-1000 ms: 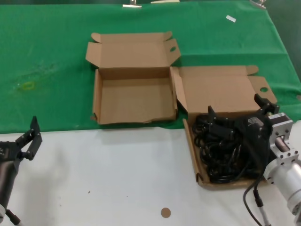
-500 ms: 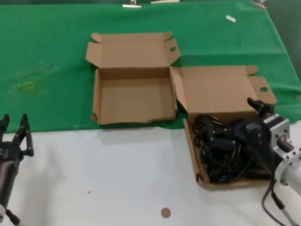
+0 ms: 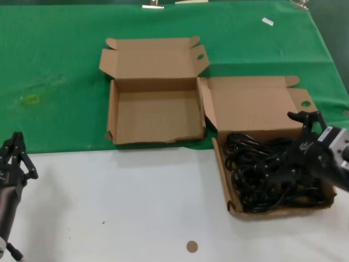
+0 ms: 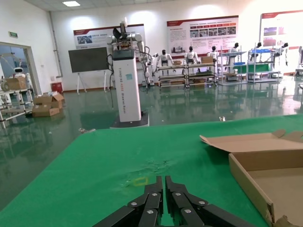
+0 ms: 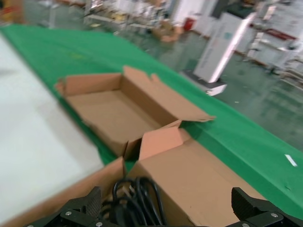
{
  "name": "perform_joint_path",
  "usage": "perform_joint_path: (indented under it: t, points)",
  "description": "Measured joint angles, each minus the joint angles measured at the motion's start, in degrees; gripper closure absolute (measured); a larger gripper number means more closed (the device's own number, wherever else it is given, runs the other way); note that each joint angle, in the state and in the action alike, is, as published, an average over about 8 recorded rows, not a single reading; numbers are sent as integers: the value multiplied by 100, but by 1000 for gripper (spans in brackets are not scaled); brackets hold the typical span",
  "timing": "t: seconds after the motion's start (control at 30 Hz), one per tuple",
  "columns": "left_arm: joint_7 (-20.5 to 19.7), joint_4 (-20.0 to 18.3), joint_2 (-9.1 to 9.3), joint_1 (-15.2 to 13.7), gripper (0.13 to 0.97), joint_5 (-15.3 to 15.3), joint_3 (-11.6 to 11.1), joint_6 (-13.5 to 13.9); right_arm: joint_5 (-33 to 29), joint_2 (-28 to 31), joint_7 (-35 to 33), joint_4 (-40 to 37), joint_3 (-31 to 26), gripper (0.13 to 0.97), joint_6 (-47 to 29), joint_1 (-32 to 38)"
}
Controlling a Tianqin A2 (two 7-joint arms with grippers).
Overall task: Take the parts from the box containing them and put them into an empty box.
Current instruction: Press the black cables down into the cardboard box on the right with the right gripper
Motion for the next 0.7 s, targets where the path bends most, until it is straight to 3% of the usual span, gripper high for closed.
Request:
perform_joint_path:
  t: [0.33, 0.7]
  points:
    - [0, 0, 0, 0, 948, 0, 0, 0, -969, 362, 62, -503, 474, 129, -1892, 352]
    - [0, 0, 0, 0, 953, 0, 0, 0, -1942, 295, -503, -1060, 785, 129, -3726, 871]
